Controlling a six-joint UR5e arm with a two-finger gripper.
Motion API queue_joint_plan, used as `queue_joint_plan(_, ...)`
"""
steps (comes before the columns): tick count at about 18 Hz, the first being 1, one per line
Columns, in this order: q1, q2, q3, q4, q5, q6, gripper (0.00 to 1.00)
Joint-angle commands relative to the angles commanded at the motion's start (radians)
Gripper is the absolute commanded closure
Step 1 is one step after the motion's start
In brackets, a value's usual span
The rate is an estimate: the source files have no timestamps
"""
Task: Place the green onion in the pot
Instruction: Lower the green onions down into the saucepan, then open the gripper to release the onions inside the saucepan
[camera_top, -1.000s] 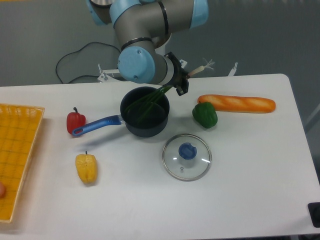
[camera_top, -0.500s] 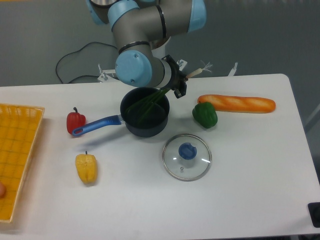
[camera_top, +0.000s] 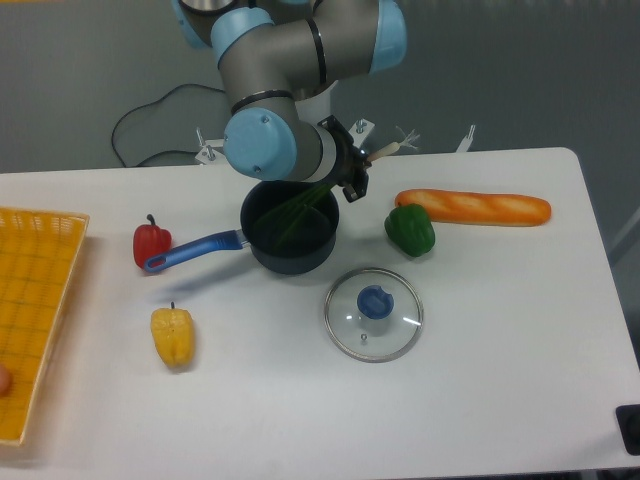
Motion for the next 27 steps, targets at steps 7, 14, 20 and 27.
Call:
queue_joint_plan(7, -0.006, -0.002, 0.002, 0.000, 0.000, -0.014, 0.81)
queue_joint_plan(14, -0.008, -0.006, -0.006, 0.000, 0.002, -0.031, 0.81)
queue_joint_plan(20, -0.025, -0.024, -0.003, 0.002, 0.002, -0.066, 0.80)
queue_joint_plan(27, -0.035, -0.031, 0.006, 0.002, 0.002, -0.081, 0.78)
